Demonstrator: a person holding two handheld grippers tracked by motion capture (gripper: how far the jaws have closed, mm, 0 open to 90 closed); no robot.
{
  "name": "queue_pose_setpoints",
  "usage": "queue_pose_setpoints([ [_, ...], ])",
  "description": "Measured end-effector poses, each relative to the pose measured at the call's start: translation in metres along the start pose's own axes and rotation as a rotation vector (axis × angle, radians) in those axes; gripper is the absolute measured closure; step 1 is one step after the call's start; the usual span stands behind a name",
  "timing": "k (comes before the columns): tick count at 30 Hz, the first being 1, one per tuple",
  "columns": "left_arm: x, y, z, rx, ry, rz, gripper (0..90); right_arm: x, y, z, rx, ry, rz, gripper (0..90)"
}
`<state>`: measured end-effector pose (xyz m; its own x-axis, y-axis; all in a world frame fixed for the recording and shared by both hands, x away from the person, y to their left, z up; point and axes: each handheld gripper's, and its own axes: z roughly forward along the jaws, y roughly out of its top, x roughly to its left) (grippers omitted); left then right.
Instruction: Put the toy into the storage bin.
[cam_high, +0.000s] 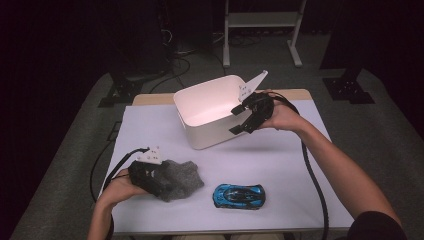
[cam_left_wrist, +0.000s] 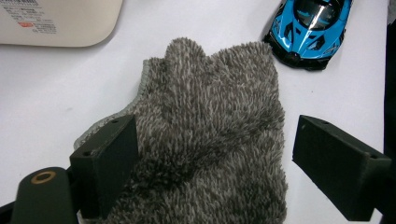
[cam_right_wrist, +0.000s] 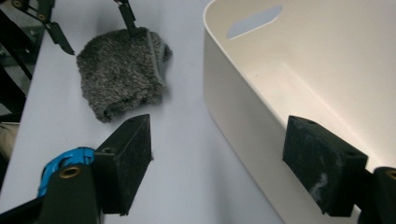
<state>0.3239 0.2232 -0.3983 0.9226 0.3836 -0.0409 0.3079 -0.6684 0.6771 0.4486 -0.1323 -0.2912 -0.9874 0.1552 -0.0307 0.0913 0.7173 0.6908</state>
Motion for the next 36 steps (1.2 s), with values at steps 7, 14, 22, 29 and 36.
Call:
queue_pose_setpoints([
  [7,0.001,0.001,0.002,0.0,-0.012,0.0,13.6,-0.015,0.012,0.003,0.006,0.001,-0.021,23.1],
  [14,0.001,0.0,0.0,-0.006,-0.012,-0.002,13.6,-0.025,0.006,0.018,0.017,0.006,-0.015,25.7],
  [22,0.002,-0.001,-0.001,-0.009,-0.014,0.0,13.6,-0.032,0.001,0.028,0.017,0.002,-0.026,34.1],
  [29,0.002,-0.002,0.0,-0.006,-0.021,-0.009,13.6,-0.036,-0.002,0.032,0.037,-0.008,-0.038,45.9],
  [36,0.002,-0.002,-0.001,-0.007,-0.024,-0.009,13.6,-0.039,-0.005,0.037,0.063,-0.018,-0.036,56.9],
])
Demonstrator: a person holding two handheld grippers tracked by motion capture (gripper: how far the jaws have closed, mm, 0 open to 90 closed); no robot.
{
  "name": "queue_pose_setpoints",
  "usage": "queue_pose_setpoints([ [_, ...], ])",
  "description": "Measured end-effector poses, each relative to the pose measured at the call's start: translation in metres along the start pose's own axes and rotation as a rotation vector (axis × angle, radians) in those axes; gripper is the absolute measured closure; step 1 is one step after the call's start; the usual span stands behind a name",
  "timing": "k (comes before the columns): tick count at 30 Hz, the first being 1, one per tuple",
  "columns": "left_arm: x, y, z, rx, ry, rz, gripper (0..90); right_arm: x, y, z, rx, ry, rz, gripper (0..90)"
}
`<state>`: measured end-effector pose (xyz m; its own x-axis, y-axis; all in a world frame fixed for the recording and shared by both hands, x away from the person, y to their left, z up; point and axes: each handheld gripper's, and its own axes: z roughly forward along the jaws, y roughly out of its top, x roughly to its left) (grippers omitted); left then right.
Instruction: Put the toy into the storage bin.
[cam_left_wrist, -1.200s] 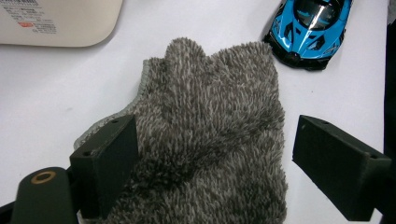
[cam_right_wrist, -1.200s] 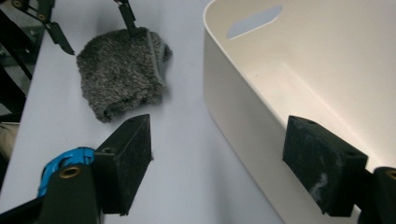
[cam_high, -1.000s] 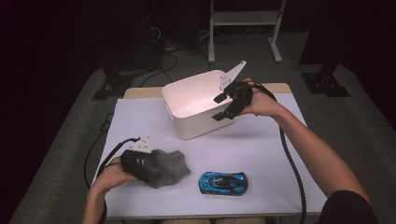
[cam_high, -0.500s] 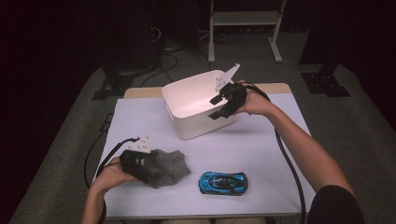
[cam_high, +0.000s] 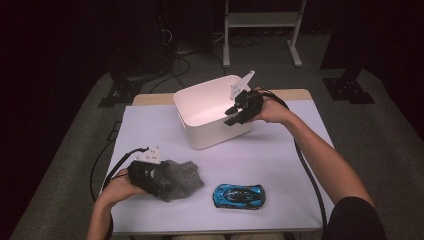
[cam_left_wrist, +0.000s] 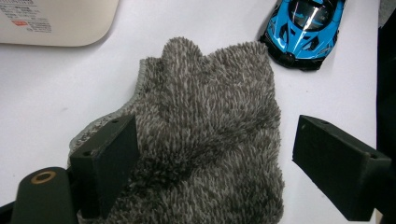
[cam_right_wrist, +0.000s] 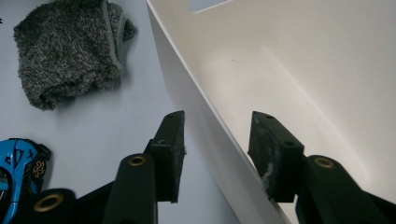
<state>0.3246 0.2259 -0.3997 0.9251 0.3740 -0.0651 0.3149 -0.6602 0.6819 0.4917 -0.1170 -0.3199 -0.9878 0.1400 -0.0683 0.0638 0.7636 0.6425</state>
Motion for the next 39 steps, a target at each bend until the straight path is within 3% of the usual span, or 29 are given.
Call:
queue_pose_setpoints([
  [5,0.0,-0.001,0.001,0.002,-0.004,-0.004,13.6,-0.002,-0.001,0.0,-0.004,-0.013,-0.001,63.4],
  [23,-0.001,0.0,0.002,0.005,-0.013,-0.002,13.6,0.001,0.003,0.002,0.023,-0.016,0.006,69.3],
  [39,-0.001,0.0,0.002,0.009,-0.021,0.006,13.6,0.009,0.01,0.004,0.032,0.039,0.009,78.7],
])
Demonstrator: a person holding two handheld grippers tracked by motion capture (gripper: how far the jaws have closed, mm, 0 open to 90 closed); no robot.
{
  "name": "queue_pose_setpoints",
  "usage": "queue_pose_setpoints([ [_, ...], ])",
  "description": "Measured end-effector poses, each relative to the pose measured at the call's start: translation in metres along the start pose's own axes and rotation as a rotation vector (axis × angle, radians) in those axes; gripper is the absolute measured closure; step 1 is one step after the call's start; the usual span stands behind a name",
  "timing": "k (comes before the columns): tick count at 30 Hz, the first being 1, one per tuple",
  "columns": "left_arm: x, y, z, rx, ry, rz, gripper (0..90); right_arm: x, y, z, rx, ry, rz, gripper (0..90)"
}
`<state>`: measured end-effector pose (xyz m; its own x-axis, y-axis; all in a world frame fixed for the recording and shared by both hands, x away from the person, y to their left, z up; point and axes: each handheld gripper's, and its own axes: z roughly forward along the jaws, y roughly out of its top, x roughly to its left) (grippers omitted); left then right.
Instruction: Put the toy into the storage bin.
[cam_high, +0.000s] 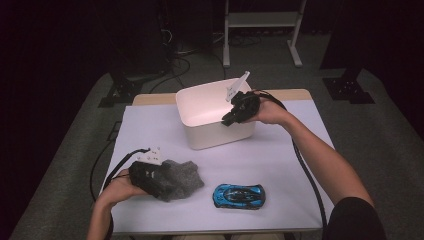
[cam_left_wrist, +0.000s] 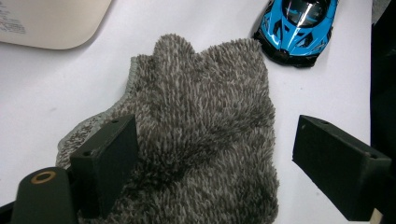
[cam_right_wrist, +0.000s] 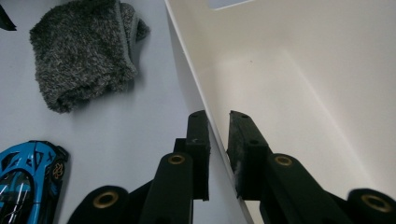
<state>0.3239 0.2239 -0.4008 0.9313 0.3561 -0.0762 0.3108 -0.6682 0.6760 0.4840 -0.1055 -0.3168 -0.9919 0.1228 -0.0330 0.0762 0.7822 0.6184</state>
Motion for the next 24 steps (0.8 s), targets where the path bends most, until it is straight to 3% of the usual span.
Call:
queue_pose_setpoints([
  [9,-0.001,-0.001,-0.001,0.002,-0.002,-0.001,13.6,0.006,0.003,0.0,0.016,0.023,-0.013,83.6],
  [24,-0.003,-0.002,-0.002,0.006,-0.006,0.008,13.5,0.02,0.007,-0.001,0.059,0.017,-0.033,87.5],
])
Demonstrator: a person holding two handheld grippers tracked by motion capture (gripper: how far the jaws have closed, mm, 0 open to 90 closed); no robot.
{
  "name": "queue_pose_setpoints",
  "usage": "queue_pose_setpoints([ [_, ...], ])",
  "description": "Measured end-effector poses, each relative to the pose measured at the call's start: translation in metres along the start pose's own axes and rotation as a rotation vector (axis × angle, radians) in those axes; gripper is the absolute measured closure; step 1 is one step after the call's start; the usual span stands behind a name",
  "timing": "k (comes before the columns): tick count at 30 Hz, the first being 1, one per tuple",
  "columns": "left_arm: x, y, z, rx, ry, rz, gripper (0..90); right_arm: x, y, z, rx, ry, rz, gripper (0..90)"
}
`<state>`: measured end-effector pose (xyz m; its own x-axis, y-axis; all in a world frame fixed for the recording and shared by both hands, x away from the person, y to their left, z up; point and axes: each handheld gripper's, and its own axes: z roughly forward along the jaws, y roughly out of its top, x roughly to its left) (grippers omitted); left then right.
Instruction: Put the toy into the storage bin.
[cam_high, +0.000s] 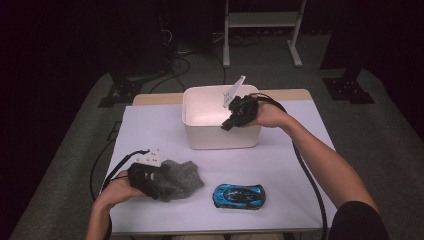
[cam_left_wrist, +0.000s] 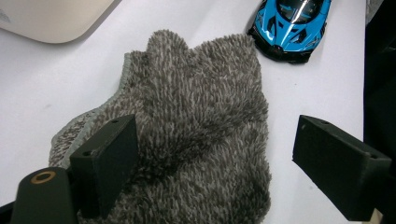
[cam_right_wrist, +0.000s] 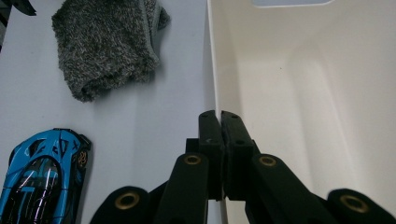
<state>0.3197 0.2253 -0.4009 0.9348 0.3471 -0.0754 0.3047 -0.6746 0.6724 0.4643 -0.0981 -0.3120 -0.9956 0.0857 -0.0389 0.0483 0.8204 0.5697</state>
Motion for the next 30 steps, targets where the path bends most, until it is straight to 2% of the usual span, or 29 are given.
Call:
queue_pose_setpoints([
  [14,-0.002,0.002,0.003,0.004,-0.009,0.006,13.1,0.015,-0.016,-0.013,-0.002,0.032,0.023,87.4],
  [30,-0.005,0.005,0.005,0.014,-0.012,0.023,13.0,0.038,-0.033,-0.025,0.003,0.027,0.023,87.3],
])
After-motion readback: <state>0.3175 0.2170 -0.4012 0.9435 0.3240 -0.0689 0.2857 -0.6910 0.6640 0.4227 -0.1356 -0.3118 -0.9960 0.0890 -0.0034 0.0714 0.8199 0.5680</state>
